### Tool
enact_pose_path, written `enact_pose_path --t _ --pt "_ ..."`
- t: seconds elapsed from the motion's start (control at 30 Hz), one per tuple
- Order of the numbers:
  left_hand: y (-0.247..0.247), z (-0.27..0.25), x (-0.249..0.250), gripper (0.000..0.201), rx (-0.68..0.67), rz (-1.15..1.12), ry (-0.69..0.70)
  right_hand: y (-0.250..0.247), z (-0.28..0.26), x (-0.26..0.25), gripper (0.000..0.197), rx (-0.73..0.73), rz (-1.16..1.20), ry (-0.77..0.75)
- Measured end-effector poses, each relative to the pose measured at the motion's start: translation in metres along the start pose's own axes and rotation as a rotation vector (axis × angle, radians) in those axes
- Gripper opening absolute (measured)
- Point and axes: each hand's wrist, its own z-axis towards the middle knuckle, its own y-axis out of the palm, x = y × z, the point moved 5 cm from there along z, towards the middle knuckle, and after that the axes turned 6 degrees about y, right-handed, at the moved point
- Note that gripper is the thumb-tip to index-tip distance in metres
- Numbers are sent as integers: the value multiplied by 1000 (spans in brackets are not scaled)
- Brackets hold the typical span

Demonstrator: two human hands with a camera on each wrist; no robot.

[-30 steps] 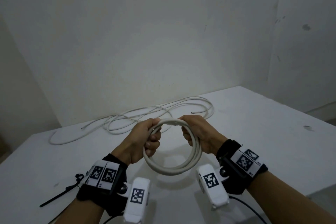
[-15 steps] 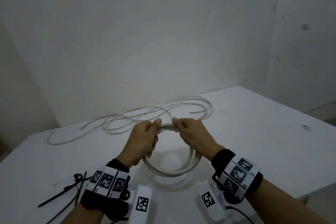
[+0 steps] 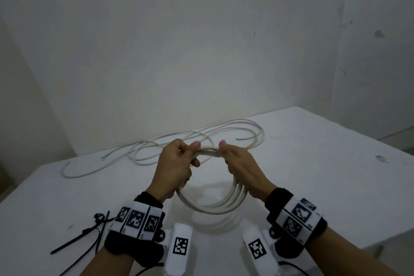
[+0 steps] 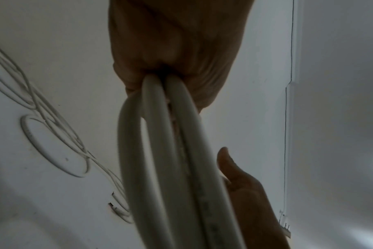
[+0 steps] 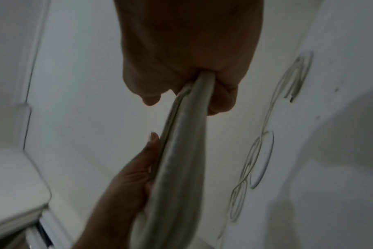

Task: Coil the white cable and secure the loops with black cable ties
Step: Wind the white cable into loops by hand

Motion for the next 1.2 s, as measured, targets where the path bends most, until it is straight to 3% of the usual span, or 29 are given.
enact_pose_path --t 0.13,0.2,0.3,0.5,0.73,0.93,1.2 --pt "5 -2 -1 33 -64 -46 -34 -6 0 8 48 118 327 120" --pt "1 -3 -3 27 -19 -124 -57 -14 2 10 48 190 509 214" --pt "-14 3 -3 23 142 -277 -76 -19 1 6 39 155 750 280" --pt "-24 15 -8 30 368 -438 -124 -7 -13 1 39 158 946 279" --pt "-28 18 -12 33 423 -643 -155 8 -31 6 46 68 1191 329" --pt "-18 15 -17 42 185 -743 -380 5 -24 8 47 51 1014 397" --pt "-24 11 -24 40 169 -782 -402 6 -24 20 47 -42 800 562"
